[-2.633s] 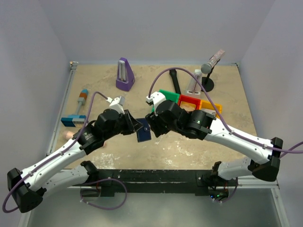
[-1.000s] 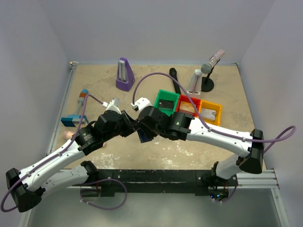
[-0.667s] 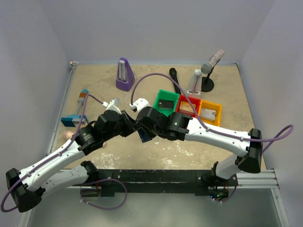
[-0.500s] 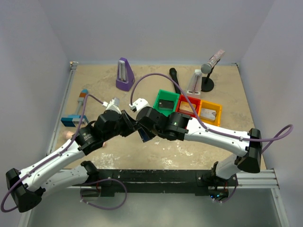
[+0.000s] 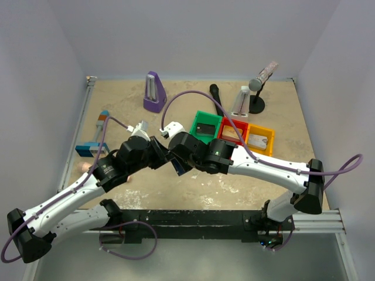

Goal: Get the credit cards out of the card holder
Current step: Open the card holder at the center of the board.

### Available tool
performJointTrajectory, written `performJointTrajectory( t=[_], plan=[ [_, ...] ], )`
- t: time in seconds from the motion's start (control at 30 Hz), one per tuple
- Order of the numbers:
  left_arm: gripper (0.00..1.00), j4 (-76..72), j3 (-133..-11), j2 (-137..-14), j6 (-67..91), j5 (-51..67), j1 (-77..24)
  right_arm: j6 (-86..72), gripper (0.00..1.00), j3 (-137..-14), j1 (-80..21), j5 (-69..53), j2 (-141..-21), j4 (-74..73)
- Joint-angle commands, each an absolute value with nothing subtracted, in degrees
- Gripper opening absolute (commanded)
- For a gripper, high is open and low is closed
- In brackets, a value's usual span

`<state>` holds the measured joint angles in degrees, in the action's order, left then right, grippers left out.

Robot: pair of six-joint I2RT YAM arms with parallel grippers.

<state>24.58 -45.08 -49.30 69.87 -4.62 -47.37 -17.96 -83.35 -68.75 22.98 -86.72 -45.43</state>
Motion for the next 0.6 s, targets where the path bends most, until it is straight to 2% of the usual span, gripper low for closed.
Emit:
performJointTrajectory(
  t=[0.0,0.57],
  plan=[
    [0.00,19.0,-45.3,-46.1,71.1,2.2,-48.2,-17.6,0.00,-83.5,-67.6,27.8,-86.3,-45.8],
    [0.00,20.8,-43.9,-44.6,70.8,0.4,-48.1,-18.5,0.00,-82.5,-66.5,30.4,-83.7,-46.1]
  ],
)
